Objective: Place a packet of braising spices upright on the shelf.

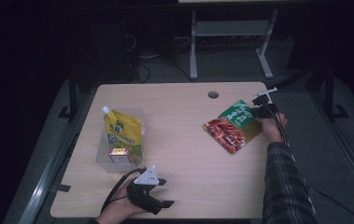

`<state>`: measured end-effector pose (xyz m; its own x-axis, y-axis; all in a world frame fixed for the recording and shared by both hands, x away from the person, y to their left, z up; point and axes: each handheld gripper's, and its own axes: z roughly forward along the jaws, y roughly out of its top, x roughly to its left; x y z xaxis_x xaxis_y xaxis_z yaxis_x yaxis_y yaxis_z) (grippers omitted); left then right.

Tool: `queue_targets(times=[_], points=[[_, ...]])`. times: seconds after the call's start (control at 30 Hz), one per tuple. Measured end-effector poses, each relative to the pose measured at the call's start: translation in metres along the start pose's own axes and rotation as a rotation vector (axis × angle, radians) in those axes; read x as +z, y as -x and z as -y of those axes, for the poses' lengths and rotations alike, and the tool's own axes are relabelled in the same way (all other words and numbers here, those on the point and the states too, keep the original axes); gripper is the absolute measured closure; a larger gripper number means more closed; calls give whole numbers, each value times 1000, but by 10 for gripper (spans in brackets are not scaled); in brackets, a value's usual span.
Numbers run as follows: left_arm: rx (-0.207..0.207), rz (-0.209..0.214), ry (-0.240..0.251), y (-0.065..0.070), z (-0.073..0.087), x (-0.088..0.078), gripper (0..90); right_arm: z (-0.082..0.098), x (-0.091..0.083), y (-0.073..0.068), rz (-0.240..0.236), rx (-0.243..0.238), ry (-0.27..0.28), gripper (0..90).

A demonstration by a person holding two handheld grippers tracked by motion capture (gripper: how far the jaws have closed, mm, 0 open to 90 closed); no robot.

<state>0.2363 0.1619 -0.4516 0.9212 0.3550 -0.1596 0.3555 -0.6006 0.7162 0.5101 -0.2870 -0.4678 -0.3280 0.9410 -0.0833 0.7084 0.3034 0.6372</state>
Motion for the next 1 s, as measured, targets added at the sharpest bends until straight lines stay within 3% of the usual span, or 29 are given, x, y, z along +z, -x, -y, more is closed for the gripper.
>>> queue_targets(times=[0.23, 0.6, 0.87, 1.0], points=[[9, 6, -3, 1, 0, 1, 217, -3, 0, -25, -51, -77, 12, 900], [9, 31, 13, 2, -3, 0, 217, 11, -18, -65, -146, -215, 15, 900], [23, 16, 19, 4, -3, -2, 217, 20, -31, -96, -174, -291, 19, 900], [22, 7, 17, 4, -3, -2, 217, 24, -39, -110, -217, -331, -1, 900]])
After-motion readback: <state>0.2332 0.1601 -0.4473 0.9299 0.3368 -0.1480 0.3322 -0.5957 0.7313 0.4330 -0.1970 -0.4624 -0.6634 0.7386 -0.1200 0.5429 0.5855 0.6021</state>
